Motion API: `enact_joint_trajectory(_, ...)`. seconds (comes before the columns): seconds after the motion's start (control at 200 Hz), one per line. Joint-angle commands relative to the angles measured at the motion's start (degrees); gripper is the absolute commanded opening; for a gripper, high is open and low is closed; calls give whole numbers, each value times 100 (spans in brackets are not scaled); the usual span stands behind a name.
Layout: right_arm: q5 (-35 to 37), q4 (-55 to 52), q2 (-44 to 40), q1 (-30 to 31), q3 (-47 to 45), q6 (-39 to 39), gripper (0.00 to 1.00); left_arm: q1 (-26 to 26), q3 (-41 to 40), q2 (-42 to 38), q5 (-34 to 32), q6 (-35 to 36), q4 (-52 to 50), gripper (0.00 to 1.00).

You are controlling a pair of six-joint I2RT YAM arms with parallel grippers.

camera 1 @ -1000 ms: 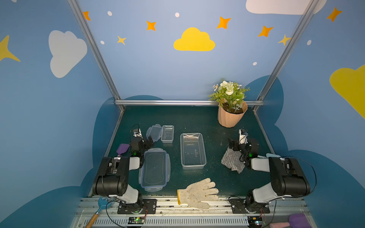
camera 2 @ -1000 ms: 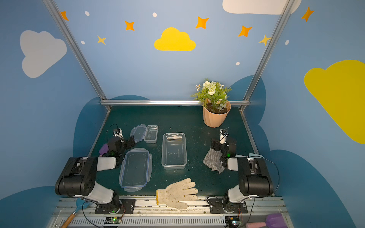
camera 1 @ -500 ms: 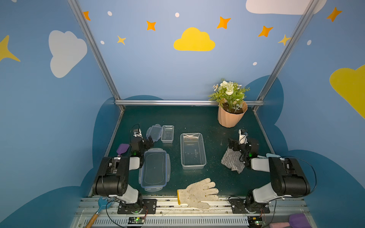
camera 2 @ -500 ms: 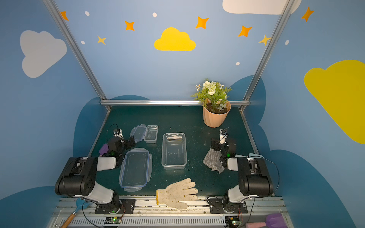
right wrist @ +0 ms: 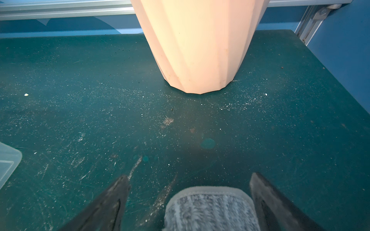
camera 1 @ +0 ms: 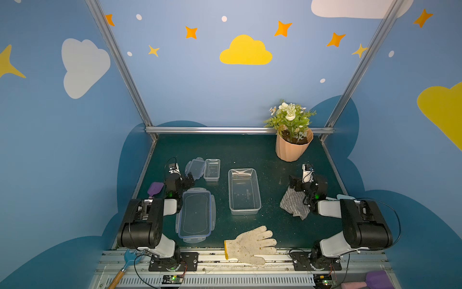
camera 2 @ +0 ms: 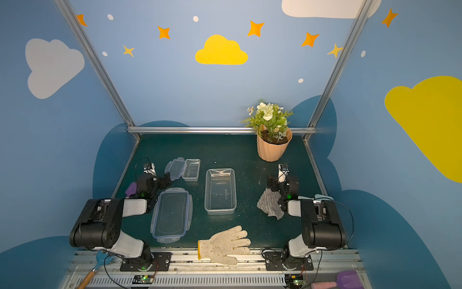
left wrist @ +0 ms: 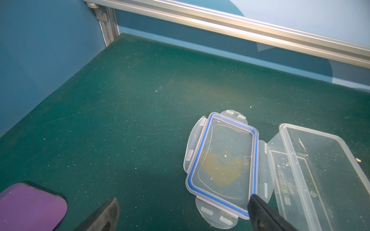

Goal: Wipe the insides of the lunch boxes
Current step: Reset both arms

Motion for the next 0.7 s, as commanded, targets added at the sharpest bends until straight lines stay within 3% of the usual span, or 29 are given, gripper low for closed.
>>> enact_joint_trajectory(0.0, 33, -26, -56, -14, 103, 40, 93, -20, 8, -51, 33, 69, -18, 100)
enact_joint_trajectory(0.195, 424, -39, -64, 83, 110, 55, 94, -24, 7, -51, 31, 69, -18, 100)
enact_joint_trajectory(0.305, -823, 149, -74, -127, -6, -149, 95, -21, 13, -51, 26, 69, -20, 100)
enact_joint_trajectory(0.406, -935, 149, -65, -189, 4, -149, 95, -28, 7, -51, 26, 71, -18, 100)
enact_joint_trajectory(0.511, 1034, 97, -61, 155, 25, 222, 95, -31, 5, -51, 26, 69, -18, 100)
enact_joint_trajectory(0.556, 1229, 116, -60, 233, 25, 200, 95, -31, 12, -51, 26, 69, -18, 100)
enact_joint_trajectory(0.586, 1024, 70, -73, 211, 44, 148, 95, -30, 8, -49, 26, 69, -18, 100)
enact_joint_trajectory(0.616, 218, -9, -51, 127, 100, -79, 95, -26, 11, -51, 26, 71, -18, 100)
enact_joint_trajectory(0.696, -813, 191, -67, -154, -11, -113, 95, -27, 6, -51, 26, 69, -25, 100)
